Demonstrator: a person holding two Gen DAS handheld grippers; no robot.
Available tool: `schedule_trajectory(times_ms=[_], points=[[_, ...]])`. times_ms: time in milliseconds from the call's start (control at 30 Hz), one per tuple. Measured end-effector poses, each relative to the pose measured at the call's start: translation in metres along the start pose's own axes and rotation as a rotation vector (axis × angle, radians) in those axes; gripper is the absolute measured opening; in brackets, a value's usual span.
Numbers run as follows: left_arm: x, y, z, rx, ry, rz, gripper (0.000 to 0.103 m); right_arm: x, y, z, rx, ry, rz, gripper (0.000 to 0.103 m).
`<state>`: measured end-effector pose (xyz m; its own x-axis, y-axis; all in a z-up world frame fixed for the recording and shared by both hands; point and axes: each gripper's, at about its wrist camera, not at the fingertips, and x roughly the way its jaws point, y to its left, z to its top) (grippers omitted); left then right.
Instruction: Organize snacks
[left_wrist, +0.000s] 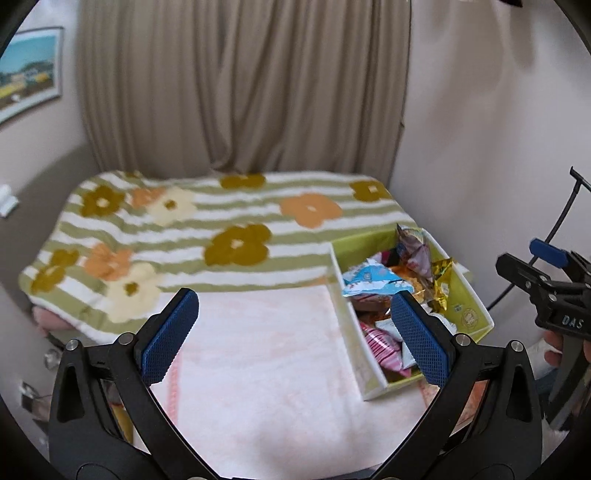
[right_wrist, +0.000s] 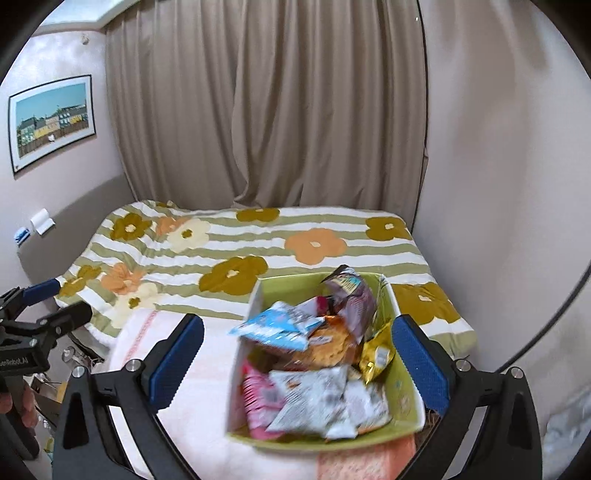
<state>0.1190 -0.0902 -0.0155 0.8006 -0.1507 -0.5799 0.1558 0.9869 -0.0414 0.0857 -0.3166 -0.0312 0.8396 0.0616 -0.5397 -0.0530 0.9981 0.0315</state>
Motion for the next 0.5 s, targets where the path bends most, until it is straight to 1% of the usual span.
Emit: schedule_trajectory(times_ms=[100,200,300,367,500], points=[[-0.029,0.004,-0.016,0.012,-0.031,0.013,0.103,-0.022,0.013,-0.012,0.013,-0.024,0.0,0.102],[-0.05,0.006,-0.033,0.024,-0.05,0.031,0.103,-0.041,0.025,-0.029,0.014,-0.044,-0.015,0.102],[-0.067,0.01,-0.046,0.008,-0.076,0.02,0.103,-0.051,0.033,-0.042,0.015,-0.048,-0.026,0.102],[-0.072,0.013,-0.052,-0.007,-0.077,0.001,0.103,-0.055,0.037,-0.049,0.01,-0.05,-0.038,0.102],[-0.079,0.014,-0.059,0.003,-0.086,0.015,0.103,-0.06,0.042,-0.053,0.009,-0.059,-0.052,0.102]])
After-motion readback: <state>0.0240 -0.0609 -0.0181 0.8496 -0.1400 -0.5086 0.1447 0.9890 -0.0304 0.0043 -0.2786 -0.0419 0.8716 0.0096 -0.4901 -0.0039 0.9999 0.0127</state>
